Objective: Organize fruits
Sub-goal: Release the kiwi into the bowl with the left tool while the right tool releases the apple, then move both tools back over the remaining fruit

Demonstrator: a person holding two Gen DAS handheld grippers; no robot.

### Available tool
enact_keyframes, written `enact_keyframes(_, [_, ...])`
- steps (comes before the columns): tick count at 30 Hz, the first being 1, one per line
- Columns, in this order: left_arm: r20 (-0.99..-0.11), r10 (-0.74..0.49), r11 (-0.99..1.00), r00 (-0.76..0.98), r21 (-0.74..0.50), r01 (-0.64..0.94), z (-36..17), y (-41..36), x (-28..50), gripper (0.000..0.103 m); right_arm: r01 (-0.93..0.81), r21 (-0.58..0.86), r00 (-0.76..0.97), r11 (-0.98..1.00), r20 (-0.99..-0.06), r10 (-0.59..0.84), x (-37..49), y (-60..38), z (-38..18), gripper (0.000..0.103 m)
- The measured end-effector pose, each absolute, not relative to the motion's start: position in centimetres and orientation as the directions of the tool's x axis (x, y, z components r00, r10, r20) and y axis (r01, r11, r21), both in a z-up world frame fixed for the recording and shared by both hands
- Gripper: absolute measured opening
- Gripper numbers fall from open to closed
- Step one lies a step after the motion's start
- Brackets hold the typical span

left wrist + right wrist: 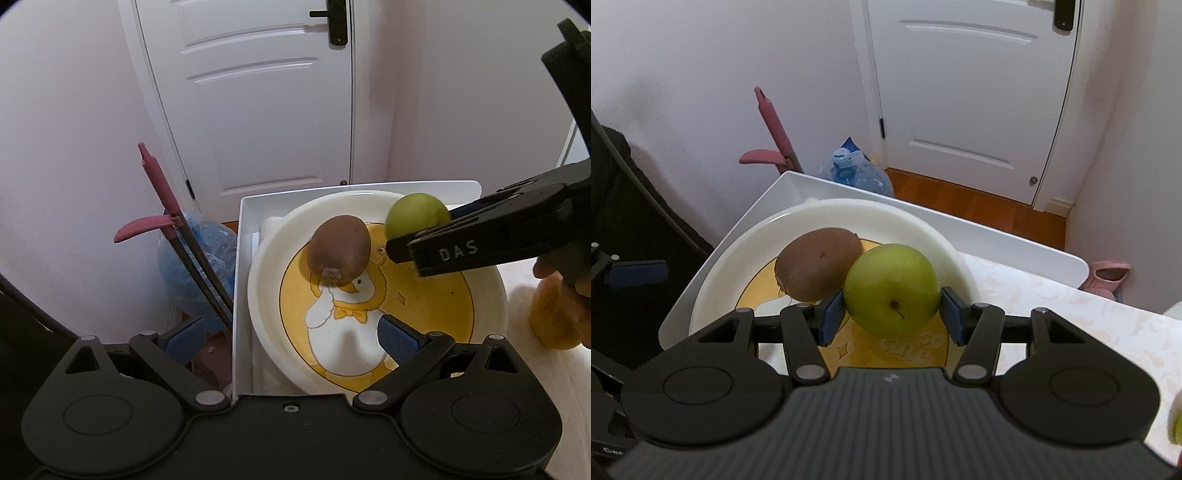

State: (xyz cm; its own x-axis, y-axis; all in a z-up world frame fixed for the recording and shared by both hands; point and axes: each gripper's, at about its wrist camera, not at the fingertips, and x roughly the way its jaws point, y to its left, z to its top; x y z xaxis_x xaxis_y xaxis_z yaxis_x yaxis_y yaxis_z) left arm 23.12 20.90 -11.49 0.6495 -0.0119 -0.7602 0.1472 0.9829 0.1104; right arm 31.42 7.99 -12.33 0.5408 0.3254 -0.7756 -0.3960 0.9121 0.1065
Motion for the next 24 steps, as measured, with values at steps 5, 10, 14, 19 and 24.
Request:
enact_keyframes(5, [-0.761, -0.016, 0.982, 0.649, 0.112, 0.155, -11.4, 20.7, 22.9, 0.101, -0.407, 0.094, 0.568, 0.909, -0.753, 0.332, 31.0, 8.0, -11.8, 0.078])
enact_keyframes(10, [-0.757, -0.019, 0.981, 0.654, 0.113, 0.159, -11.3, 20.8, 22.7, 0.101, -0.392, 0.084, 0.580, 0.916, -0.751, 0.317, 30.4, 7.7, -11.1, 0.095])
enact_keyframes(14, [-0.755, -0.018, 0.980, 0.656, 0.115, 0.160, -11.4, 20.8, 22.7, 0.101, -0.371, 0.097, 0.578, 0.923, -0.754, 0.311, 30.0, 7.3, -10.9, 0.095])
enact_keyframes(19, [-0.749, -0.019, 0.982, 0.662, 0.111, 0.154, -11.1, 20.8, 22.5, 0.101, -0.363, 0.099, 0.592, 0.926, -0.743, 0.311, 29.5, 7.0, -10.3, 0.095])
enact_keyframes(24, [-0.736, -0.008, 0.982, 0.677, 0.121, 0.143, -10.5, 20.5, 21.9, 0.101, -0.354, 0.108, 0.609, 0.929, -0.727, 0.316, 28.5, 6.3, -9.0, 0.095])
